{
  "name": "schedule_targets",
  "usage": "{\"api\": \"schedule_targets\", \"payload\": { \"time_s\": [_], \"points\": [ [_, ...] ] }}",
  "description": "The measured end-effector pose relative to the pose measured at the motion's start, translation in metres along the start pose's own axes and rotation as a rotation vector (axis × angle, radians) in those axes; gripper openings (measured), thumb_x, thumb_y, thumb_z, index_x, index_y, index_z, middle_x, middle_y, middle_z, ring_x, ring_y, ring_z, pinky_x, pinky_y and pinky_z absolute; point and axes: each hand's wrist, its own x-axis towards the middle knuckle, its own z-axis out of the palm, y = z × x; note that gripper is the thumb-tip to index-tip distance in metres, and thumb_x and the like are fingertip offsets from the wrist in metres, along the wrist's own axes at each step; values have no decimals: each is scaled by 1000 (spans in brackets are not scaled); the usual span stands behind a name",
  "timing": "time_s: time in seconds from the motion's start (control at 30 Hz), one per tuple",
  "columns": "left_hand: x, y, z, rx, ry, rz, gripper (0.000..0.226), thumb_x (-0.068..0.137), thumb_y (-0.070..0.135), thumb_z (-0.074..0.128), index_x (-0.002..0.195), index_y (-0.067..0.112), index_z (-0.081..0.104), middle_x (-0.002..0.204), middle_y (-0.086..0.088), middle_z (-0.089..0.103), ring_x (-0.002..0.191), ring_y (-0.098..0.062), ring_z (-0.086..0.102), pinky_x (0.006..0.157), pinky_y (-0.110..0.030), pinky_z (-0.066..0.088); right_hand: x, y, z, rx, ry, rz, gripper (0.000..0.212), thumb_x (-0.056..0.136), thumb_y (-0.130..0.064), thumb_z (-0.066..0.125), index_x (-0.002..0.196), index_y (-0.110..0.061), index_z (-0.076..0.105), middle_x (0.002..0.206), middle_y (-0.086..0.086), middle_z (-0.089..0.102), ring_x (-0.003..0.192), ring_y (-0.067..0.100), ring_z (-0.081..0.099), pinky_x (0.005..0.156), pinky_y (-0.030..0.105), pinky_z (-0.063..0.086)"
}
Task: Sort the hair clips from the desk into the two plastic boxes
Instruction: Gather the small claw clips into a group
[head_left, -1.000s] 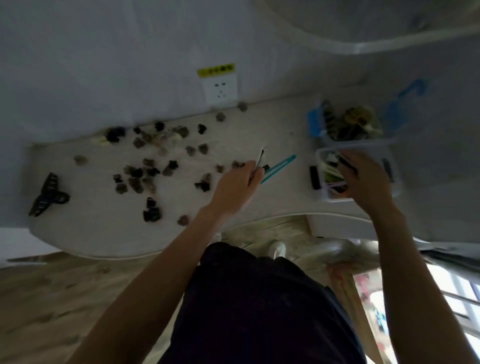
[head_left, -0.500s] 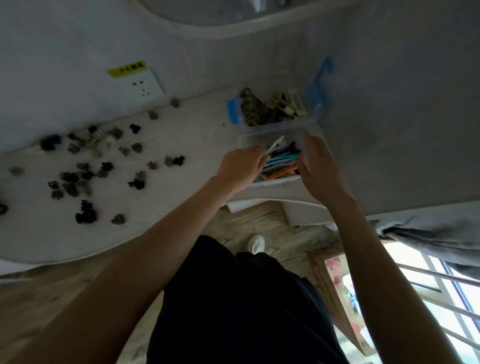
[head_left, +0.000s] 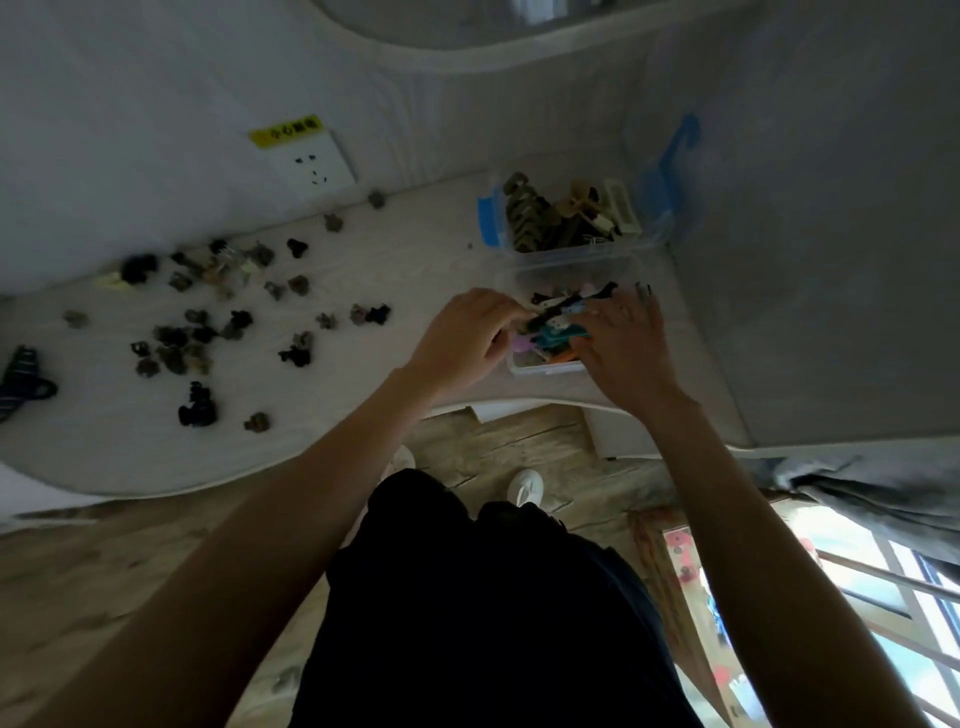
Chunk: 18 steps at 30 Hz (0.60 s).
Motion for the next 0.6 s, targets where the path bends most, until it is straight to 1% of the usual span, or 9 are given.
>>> {"api": "schedule_targets", "payload": {
  "time_s": [0.1, 0.17, 0.23, 0.33, 0.4, 0.43, 0.5, 0.53, 0.6],
  "points": [
    [-31, -24, -17, -36, 130, -99, 26, 90, 12, 50, 113, 13, 62, 109, -5, 66, 103, -21, 58, 88, -31, 45, 13, -33, -4, 78, 96, -12, 39, 84, -31, 37, 98, -10, 67, 104, 14, 67, 100, 38, 59, 94, 52, 41],
    [-58, -42, -29, -66, 216, -203, 26, 90, 14, 47, 112, 13, 62, 107, -3, 67, 101, -19, 60, 86, -28, 46, 23, -64, -2, 160, 135, -92, 36, 86, -28, 37, 100, -10, 64, 101, 13, 66, 98, 37, 57, 90, 46, 43],
    [-88, -63, -39, -112, 297, -344, 26, 90, 15, 47, 111, 15, 62, 106, -1, 68, 99, -17, 62, 85, -32, 51, 33, -95, 6, 245, 134, -181, 32, 88, -22, 41, 109, -11, 62, 108, 11, 64, 104, 33, 54, 93, 44, 43],
    [-144, -102, -50, -96, 367, -590, 31, 86, 18, 55, 116, 14, 59, 113, -6, 64, 104, -24, 57, 89, -43, 49, 47, -144, 29, 391, -21, -228, 38, 90, -19, 49, 128, -13, 50, 131, 12, 52, 122, 31, 44, 104, 46, 38],
    [-182, -126, -51, -19, 360, -768, 51, 80, 31, 60, 127, 11, 50, 129, -13, 54, 120, -31, 47, 101, -50, 40, 57, -169, 50, 417, -186, -193, 54, 91, -25, 54, 141, -18, 33, 149, 12, 29, 137, 31, 25, 113, 45, 26],
    [-203, -138, -51, 6, 352, -870, 68, 76, 45, 60, 133, 11, 43, 137, -17, 45, 128, -35, 39, 107, -53, 33, 65, -184, 62, 403, -268, -161, 64, 90, -30, 55, 145, -22, 23, 155, 10, 15, 142, 30, 12, 116, 45, 18],
    [-232, -149, -46, -27, 316, -1041, 105, 62, 74, 50, 144, 13, 25, 150, -21, 23, 140, -39, 19, 111, -54, 18, 75, -201, 82, 367, -382, -52, 80, 88, -41, 57, 147, -27, 6, 157, 9, -9, 144, 31, -8, 117, 47, 7],
    [-245, -157, -43, -70, 293, -1103, 120, 55, 85, 44, 147, 14, 16, 154, -21, 13, 142, -39, 10, 113, -54, 13, 81, -213, 91, 351, -407, -5, 85, 86, -44, 58, 147, -27, 1, 156, 10, -15, 143, 32, -14, 117, 48, 4],
    [-257, -166, -35, -107, 237, -1110, 130, 51, 96, 27, 148, 13, 5, 155, -21, 5, 144, -37, 3, 115, -50, 8, 88, -229, 103, 350, -406, 58, 89, 85, -45, 59, 147, -24, -2, 155, 12, -19, 142, 31, -19, 118, 49, 2]
  ]
}}
